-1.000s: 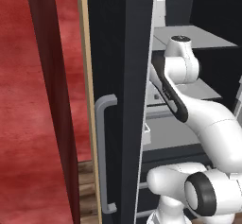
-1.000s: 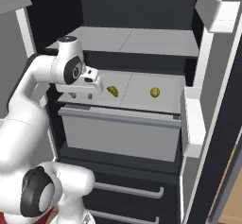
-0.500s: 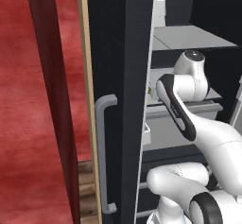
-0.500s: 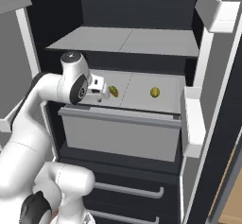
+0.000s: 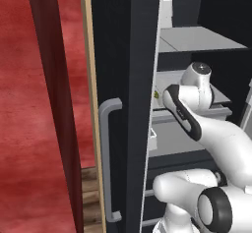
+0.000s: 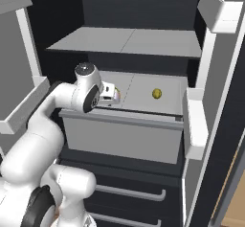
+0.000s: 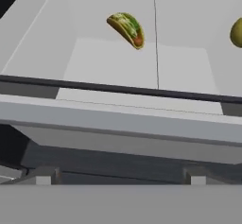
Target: Move the tacos and lemon from the second highest shelf to the top shelf to make space. Then, place the pitcher from the counter on the cleared second highest shelf.
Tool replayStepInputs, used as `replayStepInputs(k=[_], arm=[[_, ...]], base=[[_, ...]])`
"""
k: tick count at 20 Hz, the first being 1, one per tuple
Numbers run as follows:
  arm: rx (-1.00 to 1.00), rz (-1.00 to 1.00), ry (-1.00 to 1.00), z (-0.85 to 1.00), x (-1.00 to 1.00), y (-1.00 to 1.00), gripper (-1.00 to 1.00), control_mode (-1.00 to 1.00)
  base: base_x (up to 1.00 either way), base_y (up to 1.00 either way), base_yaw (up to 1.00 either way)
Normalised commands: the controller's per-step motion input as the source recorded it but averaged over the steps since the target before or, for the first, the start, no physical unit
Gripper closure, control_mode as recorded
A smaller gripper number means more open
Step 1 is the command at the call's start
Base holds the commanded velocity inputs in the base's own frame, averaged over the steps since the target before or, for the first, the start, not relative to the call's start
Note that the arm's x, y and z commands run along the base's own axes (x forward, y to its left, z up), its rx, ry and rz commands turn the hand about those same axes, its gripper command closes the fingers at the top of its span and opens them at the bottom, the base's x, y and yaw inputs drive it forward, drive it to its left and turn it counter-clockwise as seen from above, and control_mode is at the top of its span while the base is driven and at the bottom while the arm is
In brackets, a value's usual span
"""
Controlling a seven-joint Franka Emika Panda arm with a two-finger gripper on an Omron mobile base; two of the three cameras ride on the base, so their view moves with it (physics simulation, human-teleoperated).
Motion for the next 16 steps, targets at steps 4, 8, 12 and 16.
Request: replayStepInputs(k=[4, 8, 12, 16], arm=[[0.00, 0.07, 0.00, -0.06, 0.59, -0.18, -1.00, -1.00], [0.00, 0.08, 0.00, 0.00, 0.57, -0.06, -1.00, -1.00], [0.00, 0.09, 0.00, -0.01, 0.49, -0.05, -1.00, -1.00], [0.00, 0.09, 0.00, -0.07, 0.42, -0.09, -1.00, -1.00]], base=[[0.00, 0.00, 0.00], [0.00, 0.00, 0.00], [0.00, 0.00, 0.00], [0.00, 0.00, 0.00]])
